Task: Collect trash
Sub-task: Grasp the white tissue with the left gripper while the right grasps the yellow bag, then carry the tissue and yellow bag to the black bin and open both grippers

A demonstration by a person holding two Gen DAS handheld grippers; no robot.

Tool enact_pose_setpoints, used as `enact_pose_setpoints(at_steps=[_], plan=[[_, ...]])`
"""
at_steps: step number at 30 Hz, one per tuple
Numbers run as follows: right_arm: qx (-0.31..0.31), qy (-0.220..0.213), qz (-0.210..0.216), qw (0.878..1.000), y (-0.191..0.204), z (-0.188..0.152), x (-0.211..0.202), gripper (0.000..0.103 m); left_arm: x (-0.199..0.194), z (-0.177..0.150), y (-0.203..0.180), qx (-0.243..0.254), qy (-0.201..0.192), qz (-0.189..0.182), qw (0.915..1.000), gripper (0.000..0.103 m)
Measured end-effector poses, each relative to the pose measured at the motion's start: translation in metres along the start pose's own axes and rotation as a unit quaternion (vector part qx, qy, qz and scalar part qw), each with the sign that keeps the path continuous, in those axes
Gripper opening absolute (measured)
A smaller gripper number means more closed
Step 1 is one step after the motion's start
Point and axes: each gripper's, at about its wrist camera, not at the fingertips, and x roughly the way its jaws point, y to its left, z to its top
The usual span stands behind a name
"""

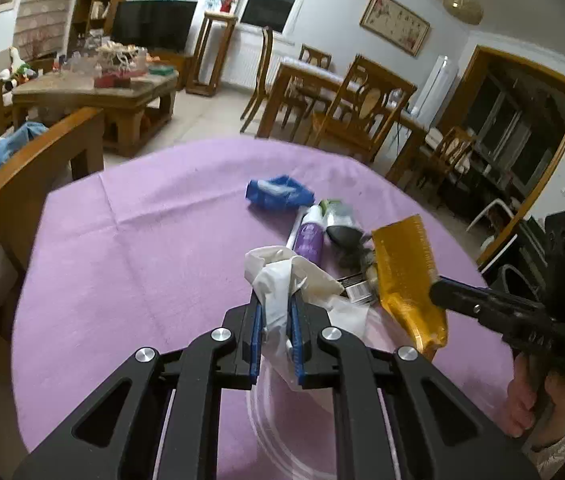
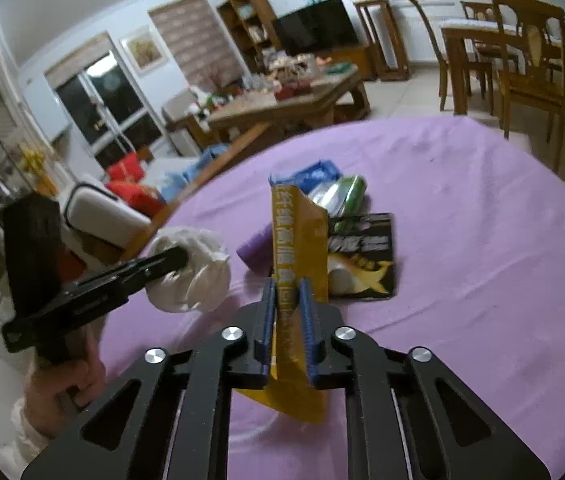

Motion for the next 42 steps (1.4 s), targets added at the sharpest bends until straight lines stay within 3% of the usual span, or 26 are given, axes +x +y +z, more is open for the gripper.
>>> enact_pose_setpoints(at_steps=[6,12,18,22,32,38,42], plan=[[0.002,-0.028,-0.005,1.0,-0.013,-0.006,-0.042,0.012,-0.027,0.003,-0.006,0.003,-0.025,-0.005,0.9997,0.013],[0.03,-0.059,0.017,0.998,-0.036,-0.013,-0.083,0.012,-0.047,0.012,-0.029,0.01,-0.045,-0.039,0.9982,0.013],[0.043,-0.112,0.019,0.993,-0.064,-0.022,-0.149,0.012,-0.041,0.022,-0.076,0.025,-0.062,-0.093,0.9934,0.013],[0.056,-0.144,0.012,0.988,-0.089,-0.034,-0.198,0.012,-0.018,0.028,-0.125,0.033,-0.055,-0.153,0.9861,0.013],[0.105,-0.224,-0.076,0.966,-0.177,-0.081,-0.321,0.012,0.047,0.016,-0.269,0.116,-0.004,-0.262,0.958,0.013],[0.137,-0.253,-0.154,0.945,-0.232,-0.12,-0.376,0.012,0.086,0.004,-0.339,0.148,0.027,-0.298,0.9426,0.013],[0.165,-0.261,-0.184,0.933,-0.268,-0.145,-0.398,0.012,0.106,-0.011,-0.369,0.166,0.05,-0.309,0.935,0.013]])
